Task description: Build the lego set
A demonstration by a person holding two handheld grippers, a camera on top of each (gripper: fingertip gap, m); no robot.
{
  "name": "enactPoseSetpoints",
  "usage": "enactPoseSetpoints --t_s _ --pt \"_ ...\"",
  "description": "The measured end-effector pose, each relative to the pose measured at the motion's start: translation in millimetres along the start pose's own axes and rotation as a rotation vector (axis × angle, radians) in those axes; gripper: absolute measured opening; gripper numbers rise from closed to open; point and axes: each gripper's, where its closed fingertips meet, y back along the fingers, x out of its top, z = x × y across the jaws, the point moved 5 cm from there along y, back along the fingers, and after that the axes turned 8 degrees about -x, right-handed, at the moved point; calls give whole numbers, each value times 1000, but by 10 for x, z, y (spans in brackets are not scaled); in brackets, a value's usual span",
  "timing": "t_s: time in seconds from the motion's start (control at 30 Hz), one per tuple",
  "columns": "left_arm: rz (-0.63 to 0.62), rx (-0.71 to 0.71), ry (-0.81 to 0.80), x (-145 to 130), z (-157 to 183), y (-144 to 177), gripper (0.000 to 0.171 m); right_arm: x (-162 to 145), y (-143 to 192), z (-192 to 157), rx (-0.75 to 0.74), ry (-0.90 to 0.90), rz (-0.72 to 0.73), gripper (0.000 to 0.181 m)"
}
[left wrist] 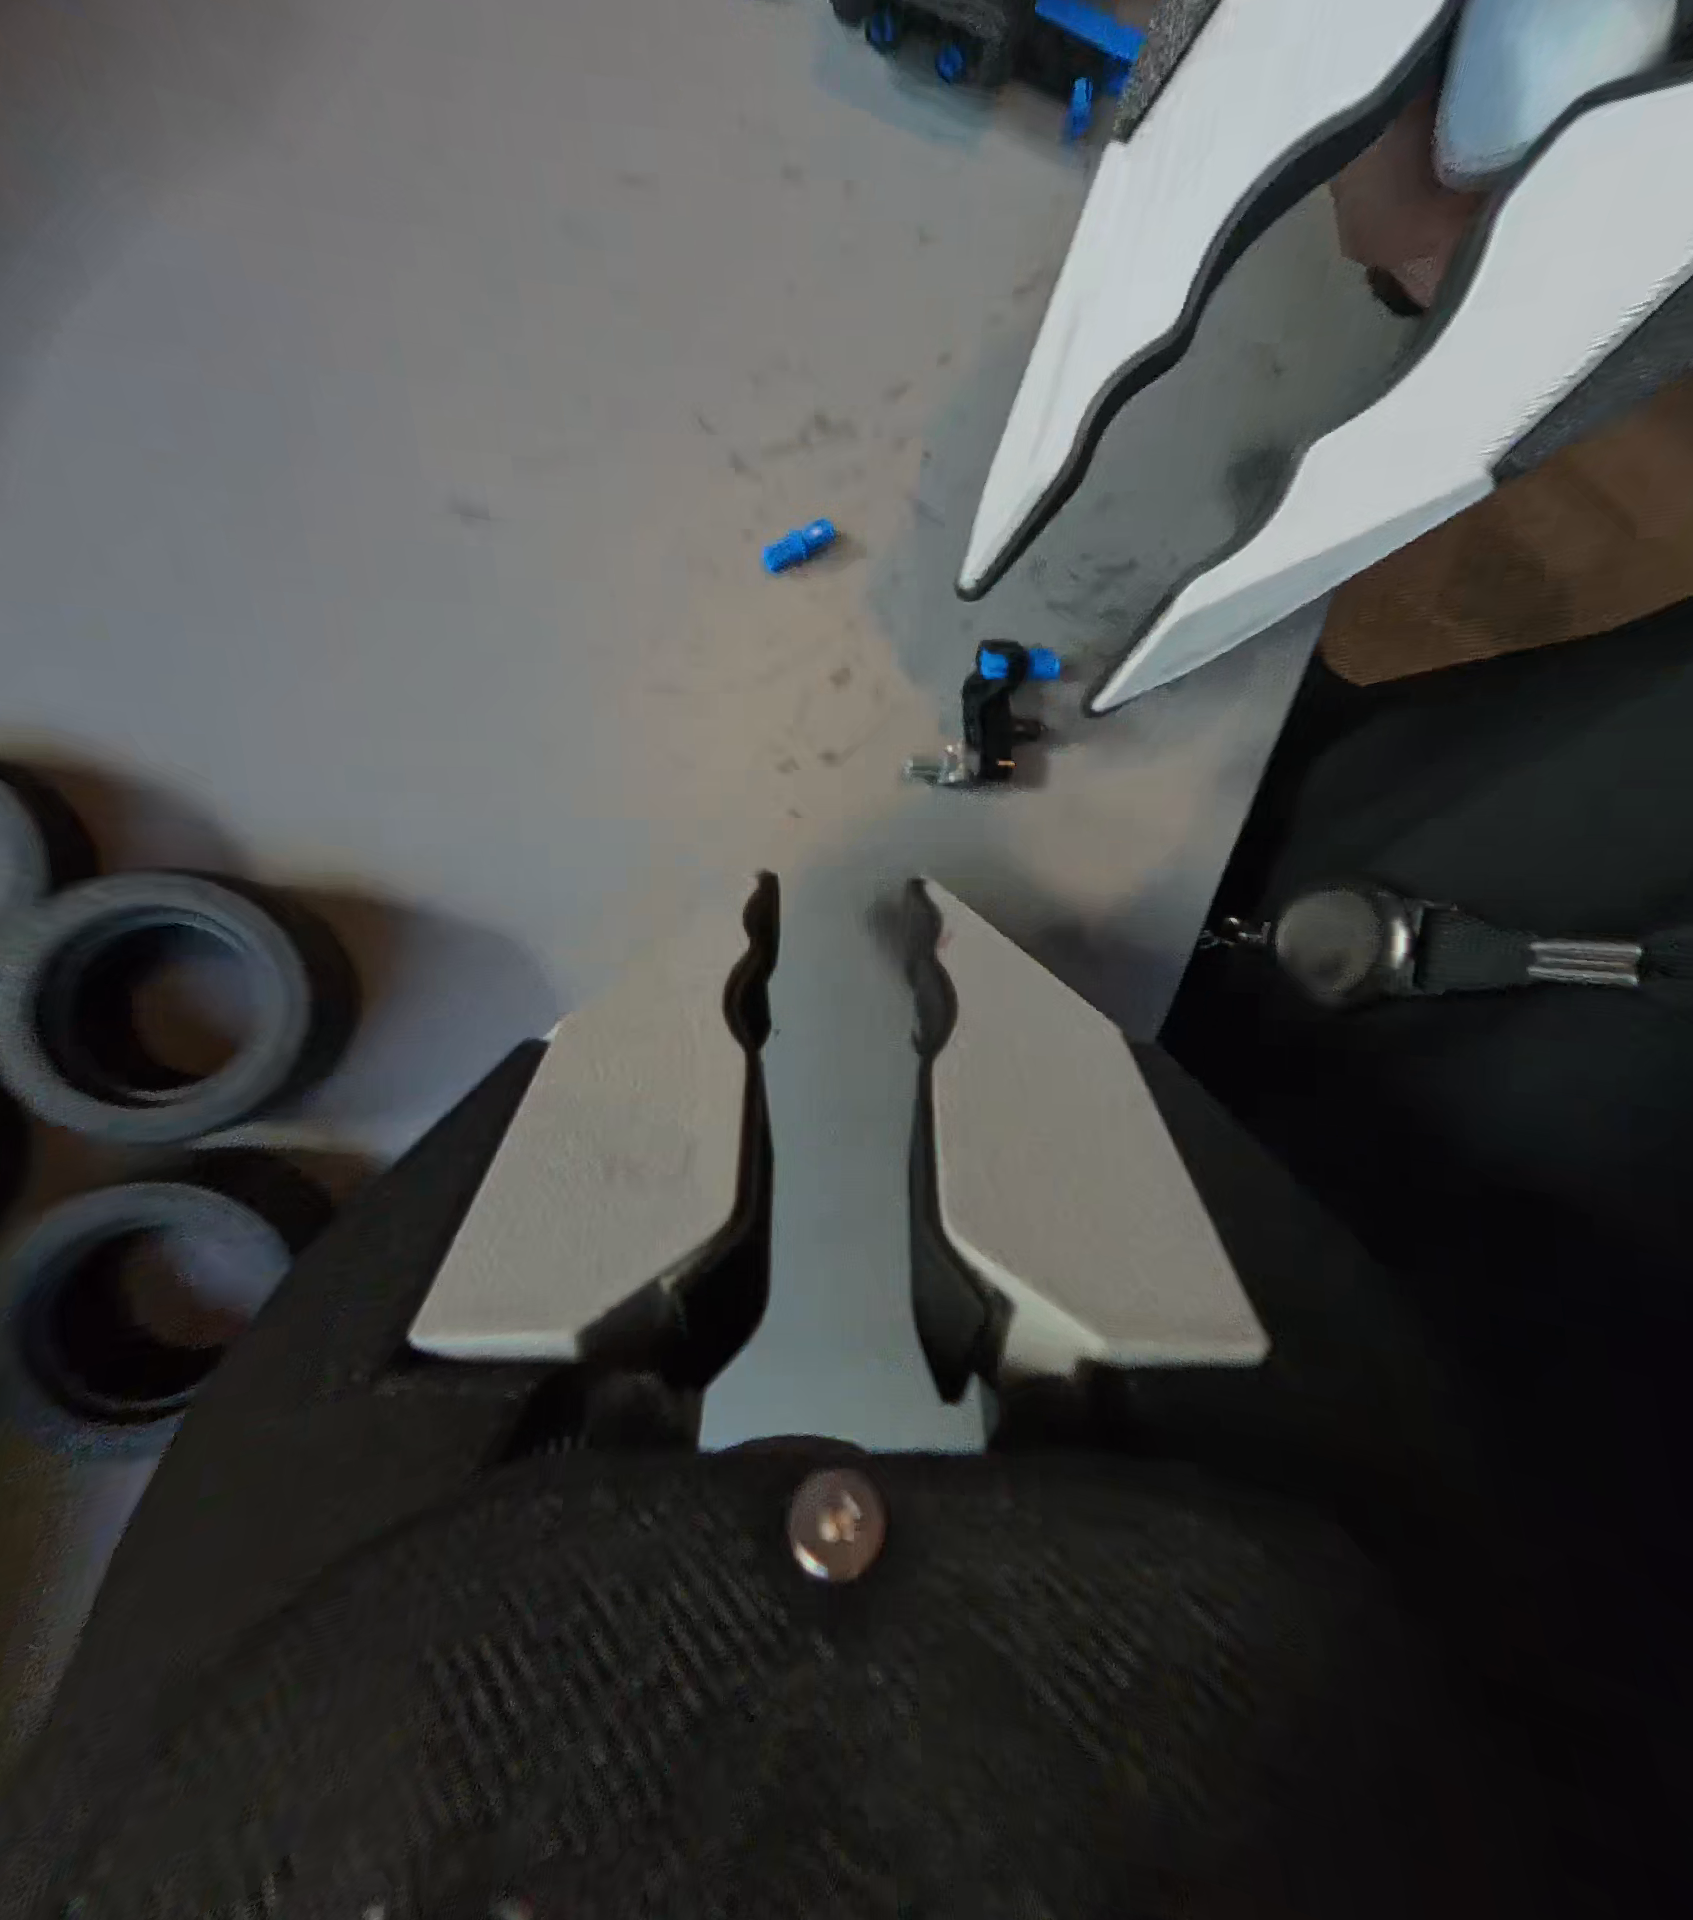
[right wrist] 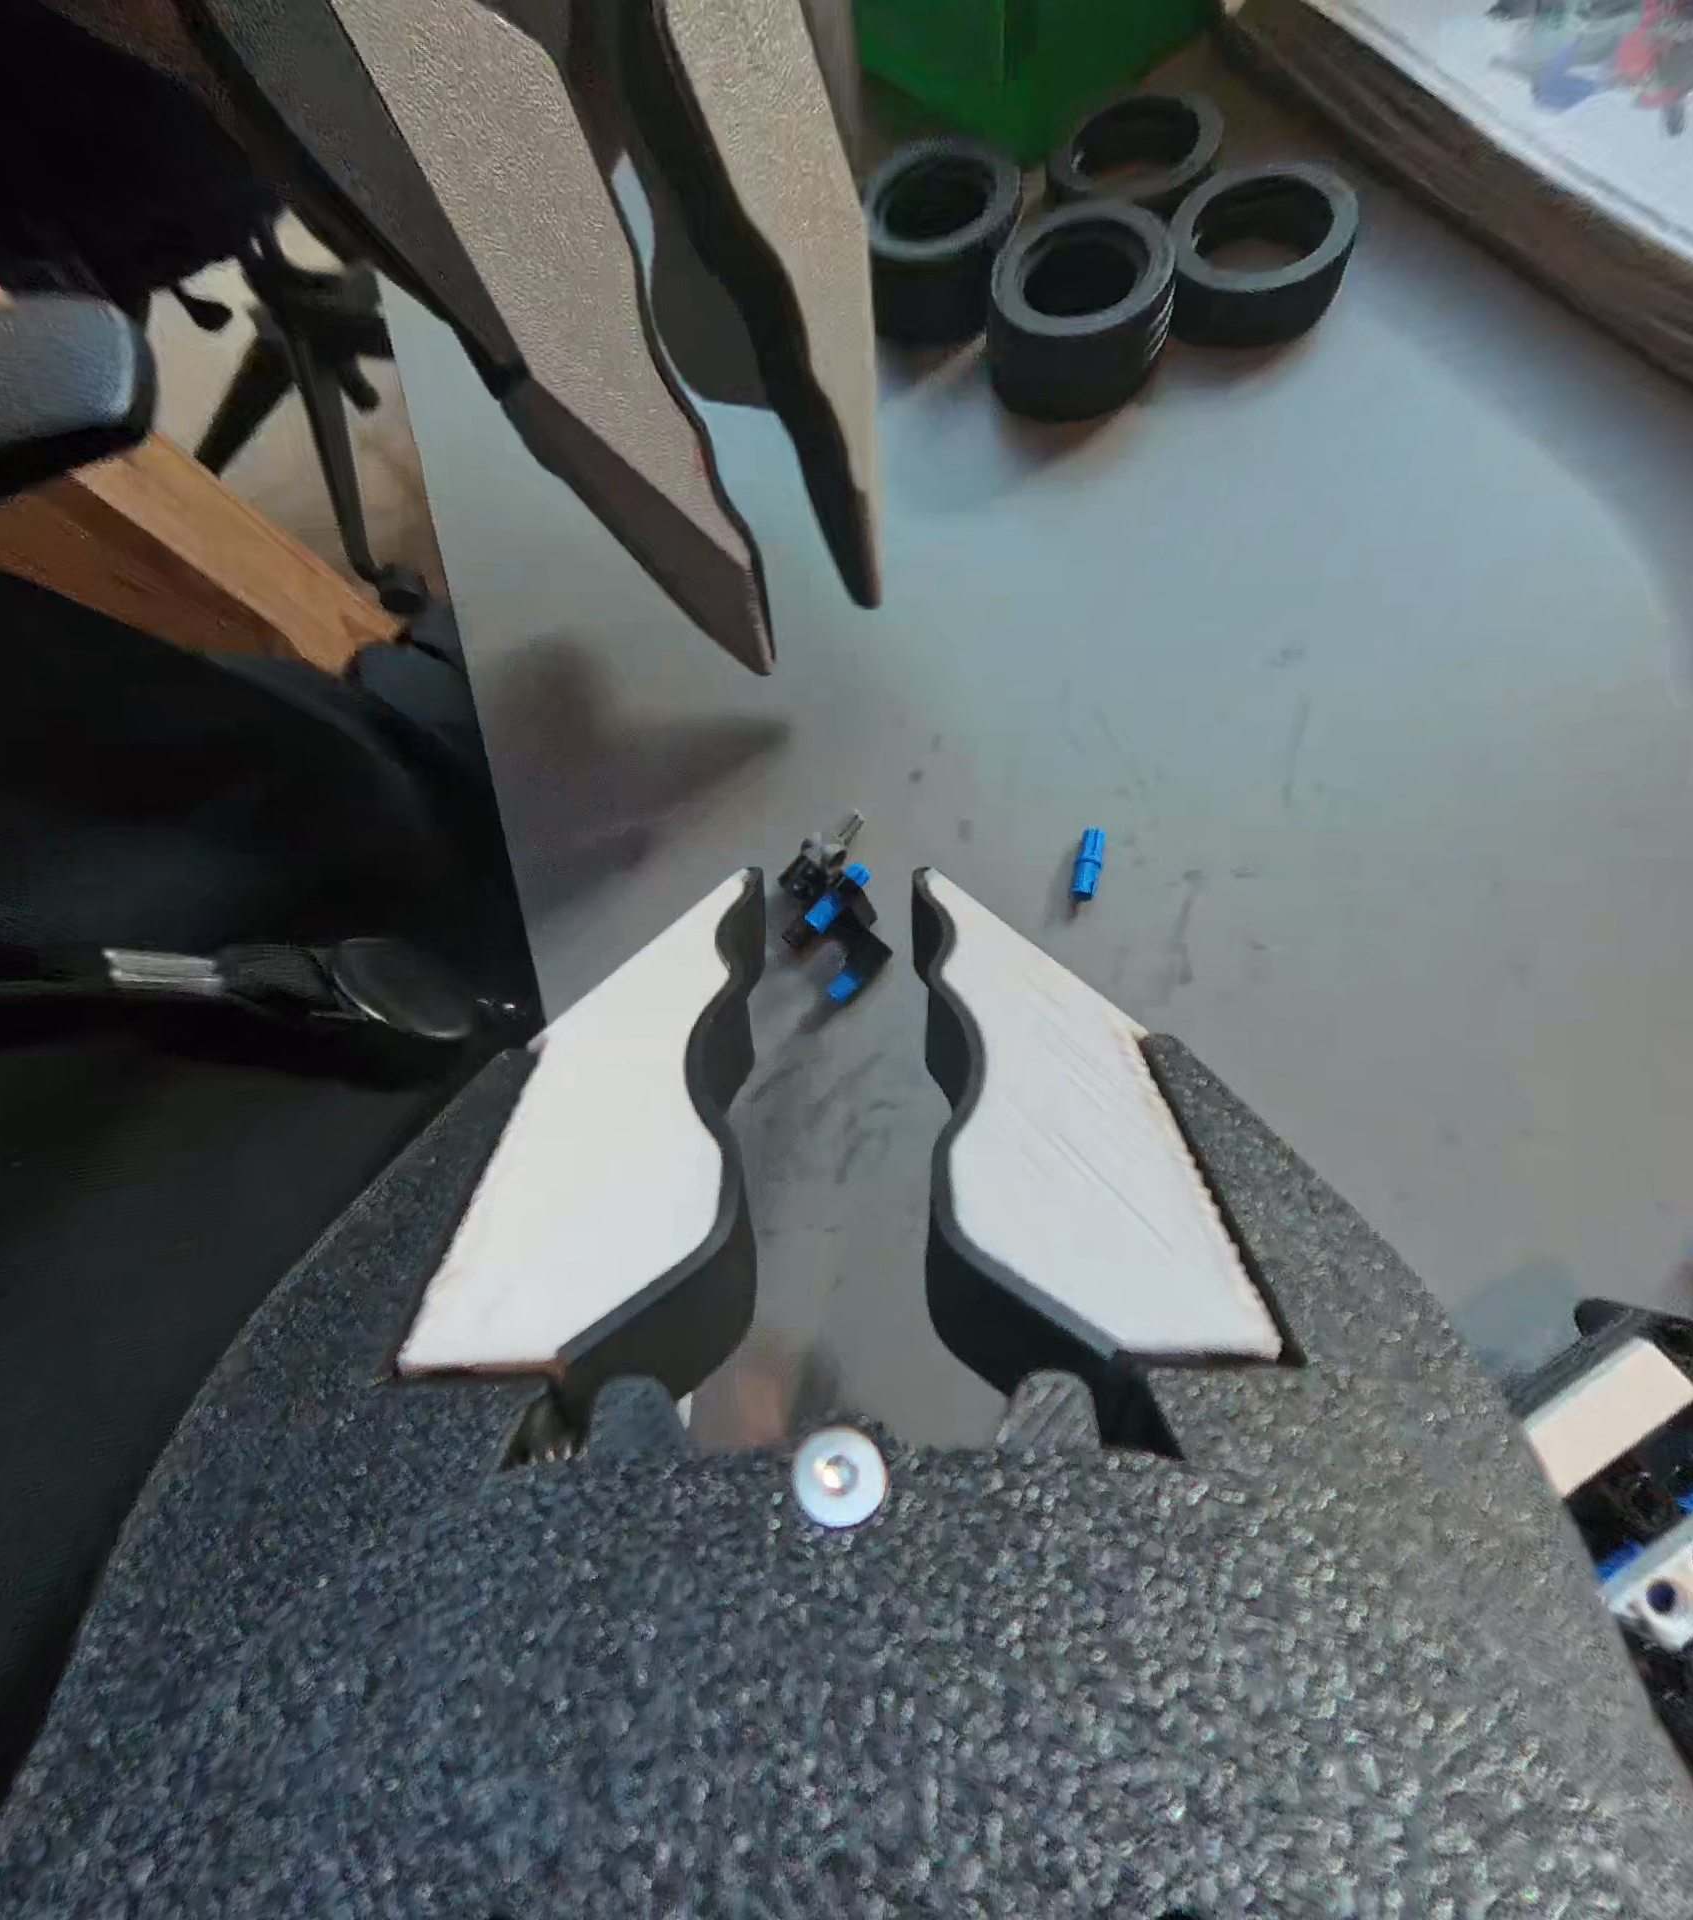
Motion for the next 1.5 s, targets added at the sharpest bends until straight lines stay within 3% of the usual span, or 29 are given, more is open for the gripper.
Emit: enactPoseSetpoints --t_s 0.17,0.23,0.43,0.5,0.63,0.73,0.87,1.03,1.2,1.37,1.5 --pt "74 -109 123 -171 63 -106 25 -67 -134 -14 -35 28 -69 19" --pt "81 -99 119 -191 59 -97 24 -77 -145 -29 -38 35 -70 7" --pt "108 -78 41 -179 66 -136 23 28 -60 49 -99 14 45 7" --pt "133 -72 30 -143 42 -144 25 107 30 133 -129 -25 142 7" --pt "270 -64 -85 153 13 -83 27 447 405 290 -109 -91 509 7" --pt "434 -124 -170 501 15 33 29 724 686 446 5 -180 761 6" --pt "588 -249 -219 849 0 268 38 909 799 573 145 -253 919 6" --pt "685 -457 -235 1045 110 524 46 905 717 504 164 -173 905 6" --pt "736 -554 -211 1037 191 529 35 934 632 383 206 -115 887 7" --pt "783 -461 -188 906 167 502 29 923 541 328 198 -78 845 7" --pt "703 -211 -134 780 28 407 30 833 395 398 63 -62 687 9"
